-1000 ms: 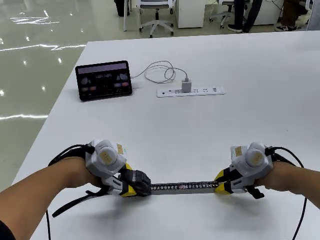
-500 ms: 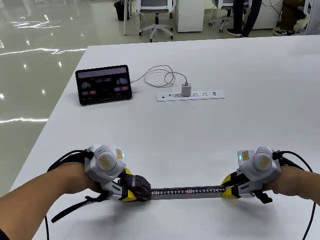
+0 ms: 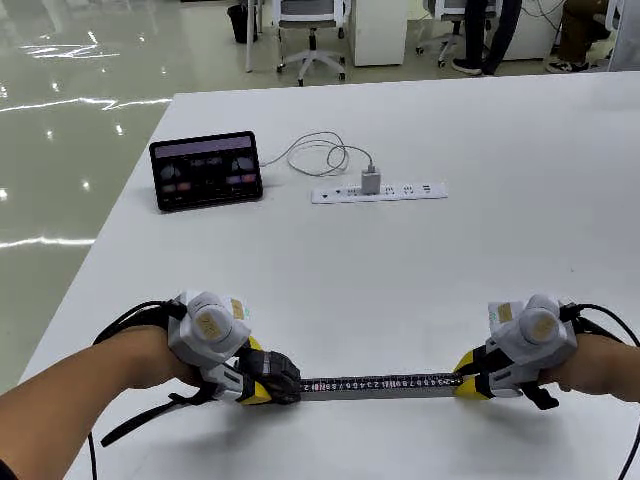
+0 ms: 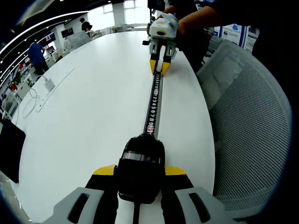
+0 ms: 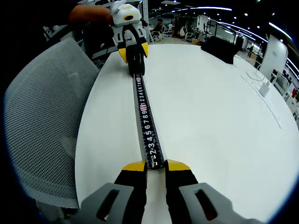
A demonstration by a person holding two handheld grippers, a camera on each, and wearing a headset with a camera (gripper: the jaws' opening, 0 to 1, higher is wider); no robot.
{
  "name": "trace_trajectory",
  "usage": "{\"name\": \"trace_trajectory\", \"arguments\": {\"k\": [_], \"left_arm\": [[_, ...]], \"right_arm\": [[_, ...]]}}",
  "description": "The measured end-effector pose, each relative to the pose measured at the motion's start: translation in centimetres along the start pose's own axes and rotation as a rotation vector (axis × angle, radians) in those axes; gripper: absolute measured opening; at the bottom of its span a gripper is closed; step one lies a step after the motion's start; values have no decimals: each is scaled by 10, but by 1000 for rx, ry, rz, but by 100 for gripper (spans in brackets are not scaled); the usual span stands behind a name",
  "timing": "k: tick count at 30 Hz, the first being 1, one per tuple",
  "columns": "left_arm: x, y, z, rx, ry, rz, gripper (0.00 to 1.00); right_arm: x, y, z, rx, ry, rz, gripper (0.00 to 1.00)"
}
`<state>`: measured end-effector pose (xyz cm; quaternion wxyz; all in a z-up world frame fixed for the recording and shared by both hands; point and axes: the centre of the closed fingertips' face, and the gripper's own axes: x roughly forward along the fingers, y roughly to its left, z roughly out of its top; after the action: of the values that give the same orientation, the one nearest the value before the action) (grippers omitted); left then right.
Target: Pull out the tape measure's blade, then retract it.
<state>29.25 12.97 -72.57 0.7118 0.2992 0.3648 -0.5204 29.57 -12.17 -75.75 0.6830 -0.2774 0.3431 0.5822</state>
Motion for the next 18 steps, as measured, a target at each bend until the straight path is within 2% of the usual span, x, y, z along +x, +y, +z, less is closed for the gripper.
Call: {"name": "trace_trajectory", "arguments": {"k": [18], "left_arm": [[0,-1,0,-4,-4,3,31]], "right_arm": [[-5,-2,-6,13,4,-9,10]]}}
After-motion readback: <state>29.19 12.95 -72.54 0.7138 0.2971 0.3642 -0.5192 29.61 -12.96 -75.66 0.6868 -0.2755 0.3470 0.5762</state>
